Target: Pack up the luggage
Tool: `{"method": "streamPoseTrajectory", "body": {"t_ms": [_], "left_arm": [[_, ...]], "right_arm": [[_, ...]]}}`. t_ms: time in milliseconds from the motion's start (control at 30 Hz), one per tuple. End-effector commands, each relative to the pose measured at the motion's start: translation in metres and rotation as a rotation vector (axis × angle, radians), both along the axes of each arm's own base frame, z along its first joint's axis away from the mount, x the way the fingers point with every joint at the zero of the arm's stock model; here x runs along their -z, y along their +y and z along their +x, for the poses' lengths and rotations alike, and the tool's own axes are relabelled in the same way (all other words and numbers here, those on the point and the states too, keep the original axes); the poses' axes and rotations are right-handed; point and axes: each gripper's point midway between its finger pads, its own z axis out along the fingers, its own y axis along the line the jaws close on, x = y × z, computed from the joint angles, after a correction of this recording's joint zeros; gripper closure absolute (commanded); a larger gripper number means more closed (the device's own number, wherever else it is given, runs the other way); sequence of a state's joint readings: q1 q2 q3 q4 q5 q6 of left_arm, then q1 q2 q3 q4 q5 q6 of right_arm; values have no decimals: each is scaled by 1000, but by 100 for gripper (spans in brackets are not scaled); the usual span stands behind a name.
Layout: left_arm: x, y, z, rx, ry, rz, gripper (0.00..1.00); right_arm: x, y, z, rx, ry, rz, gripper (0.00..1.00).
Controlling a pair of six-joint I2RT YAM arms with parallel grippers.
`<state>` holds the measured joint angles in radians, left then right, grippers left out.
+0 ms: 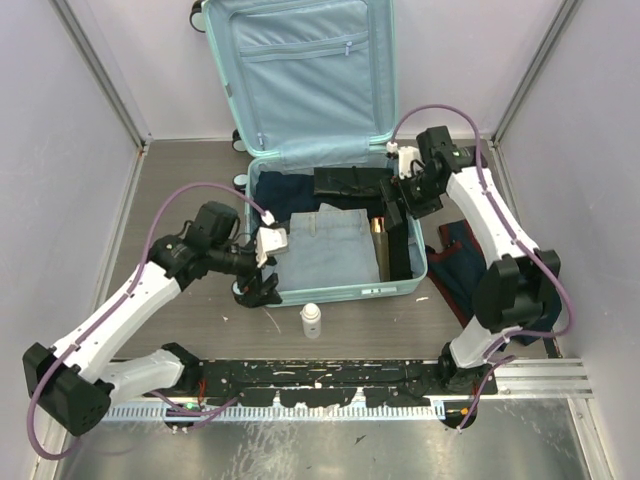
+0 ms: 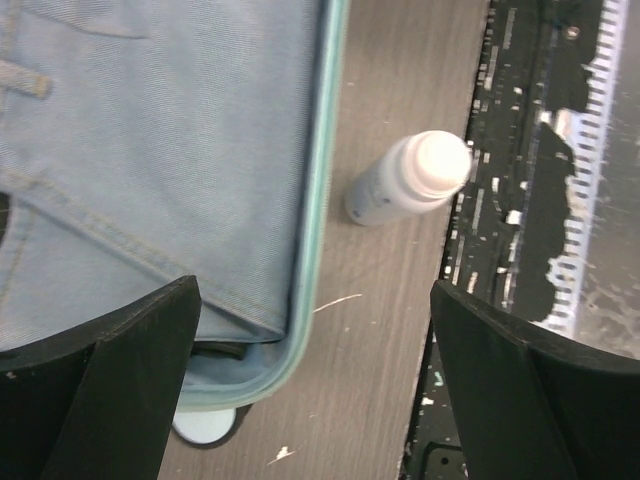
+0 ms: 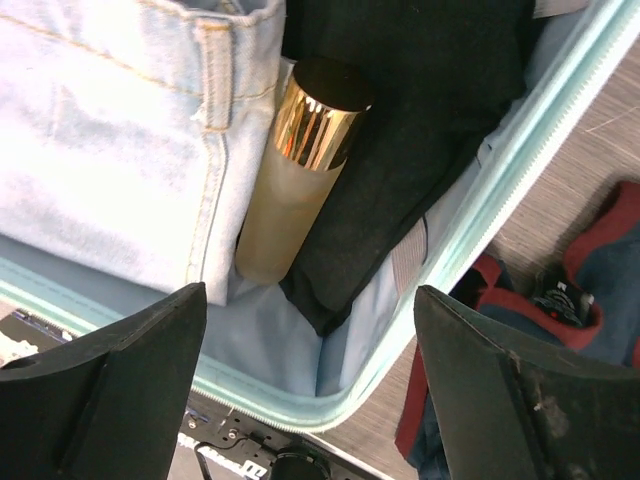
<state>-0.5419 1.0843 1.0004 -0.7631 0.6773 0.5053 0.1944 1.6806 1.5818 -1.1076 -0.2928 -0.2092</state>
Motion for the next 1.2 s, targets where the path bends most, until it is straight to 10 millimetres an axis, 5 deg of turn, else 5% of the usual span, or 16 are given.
{"method": "streamPoseTrajectory", "body": {"t_ms": [0, 167, 333, 700, 1000, 1167], "left_arm": [[-5, -13, -30, 57, 37, -40, 2], [9, -34, -42, 101, -38, -40, 3], [18, -50, -34, 116, -65, -25, 5], [42, -86, -58, 263, -131, 7, 12], [47, -90, -55, 229, -96, 19, 49], [15, -93, -61, 229, -56, -9, 68]], "right_arm": [[-58, -2, -6, -12, -186, 33, 11], [-75, -8, -23, -15, -257, 34, 10], [-81, -16, -36, -1, -285, 34, 9], [-76, -29, -48, 42, -272, 45, 9], [-75, -26, -44, 43, -256, 72, 9], [-76, -22, -42, 38, -249, 97, 9]]}}
